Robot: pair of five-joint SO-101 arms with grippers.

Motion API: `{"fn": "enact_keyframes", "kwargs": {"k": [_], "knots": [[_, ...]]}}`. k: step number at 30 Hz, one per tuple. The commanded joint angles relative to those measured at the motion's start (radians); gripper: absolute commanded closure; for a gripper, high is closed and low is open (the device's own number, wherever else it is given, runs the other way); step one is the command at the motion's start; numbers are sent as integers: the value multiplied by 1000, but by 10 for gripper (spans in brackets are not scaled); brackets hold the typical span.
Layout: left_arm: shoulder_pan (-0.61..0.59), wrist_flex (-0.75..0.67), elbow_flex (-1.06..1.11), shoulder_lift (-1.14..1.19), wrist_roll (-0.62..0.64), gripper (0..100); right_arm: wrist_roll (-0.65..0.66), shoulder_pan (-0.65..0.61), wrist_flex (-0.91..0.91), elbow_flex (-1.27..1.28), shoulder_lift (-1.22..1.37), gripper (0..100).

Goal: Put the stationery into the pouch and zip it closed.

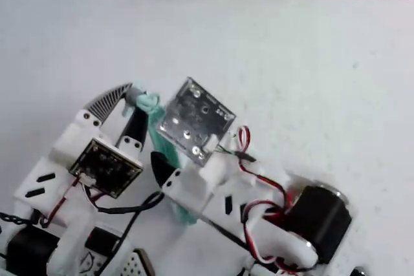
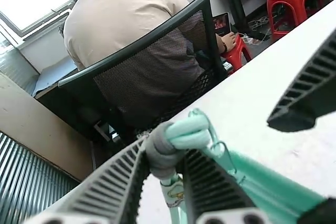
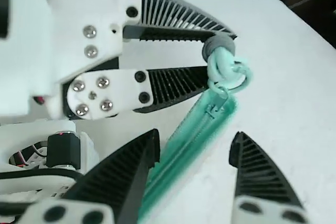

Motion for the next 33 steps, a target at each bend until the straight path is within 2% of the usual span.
{"fn": "enact_keyframes", "kwargs": {"k": [1, 10, 17, 21, 24, 28, 33], "knots": [[12, -32, -9, -13, -8, 977, -9, -13, 24, -74, 16, 783], [12, -32, 6, -16, -8, 977, -100, -22, -5, -21, 99, 783], [12, -29, 25, -18, -8, 977, -106, -16, -88, 83, 108, 783], [12, -29, 23, -18, -8, 977, -98, 54, -153, 193, 108, 812], [10, -31, 23, -18, -9, 977, -87, 108, -188, 261, 110, 978], [7, -32, 23, -18, -11, 977, 28, 185, -217, 370, 99, 983], [-77, -37, 23, -18, -11, 977, 103, 315, -260, 450, 79, 980]]}}
